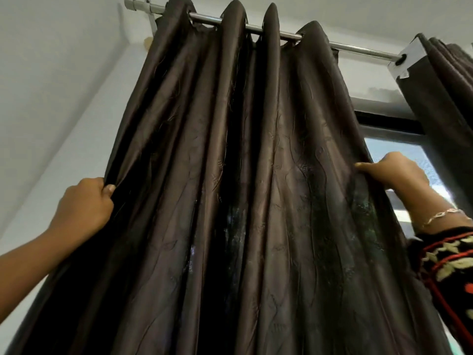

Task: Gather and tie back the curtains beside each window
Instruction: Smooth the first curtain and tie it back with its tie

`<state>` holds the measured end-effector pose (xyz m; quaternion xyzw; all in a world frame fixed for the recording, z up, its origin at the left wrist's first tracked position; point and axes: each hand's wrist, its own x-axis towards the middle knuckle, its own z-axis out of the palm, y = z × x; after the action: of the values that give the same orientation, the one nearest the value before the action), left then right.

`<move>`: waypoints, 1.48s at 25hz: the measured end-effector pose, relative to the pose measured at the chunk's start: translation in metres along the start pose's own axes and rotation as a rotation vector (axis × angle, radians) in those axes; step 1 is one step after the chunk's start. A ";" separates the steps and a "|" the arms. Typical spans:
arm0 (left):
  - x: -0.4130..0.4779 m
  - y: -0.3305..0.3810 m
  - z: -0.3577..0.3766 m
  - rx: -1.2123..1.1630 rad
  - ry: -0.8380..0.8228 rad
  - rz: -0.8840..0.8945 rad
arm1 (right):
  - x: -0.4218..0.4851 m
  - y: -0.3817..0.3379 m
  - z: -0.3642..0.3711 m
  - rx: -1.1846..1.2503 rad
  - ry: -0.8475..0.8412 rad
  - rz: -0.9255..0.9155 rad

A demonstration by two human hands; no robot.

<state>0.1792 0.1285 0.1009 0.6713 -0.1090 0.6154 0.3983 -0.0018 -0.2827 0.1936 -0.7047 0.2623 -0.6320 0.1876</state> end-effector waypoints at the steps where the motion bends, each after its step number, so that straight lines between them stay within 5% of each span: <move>1: -0.001 0.001 -0.003 -0.001 -0.008 0.004 | -0.006 0.000 0.004 -0.019 -0.003 -0.032; 13: 0.001 -0.007 -0.017 -0.048 -0.033 0.019 | -0.085 -0.124 0.062 0.080 0.093 -0.406; 26: 0.025 -0.044 -0.038 -0.086 -0.049 0.076 | -0.182 -0.287 0.087 0.232 -0.069 -0.716; 37: 0.013 -0.028 -0.038 -0.218 -0.074 0.069 | -0.163 -0.192 0.063 -0.026 0.136 -0.476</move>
<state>0.1714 0.1765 0.0986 0.6421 -0.2127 0.5881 0.4434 0.0753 -0.0357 0.1708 -0.7050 0.1090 -0.7008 0.0063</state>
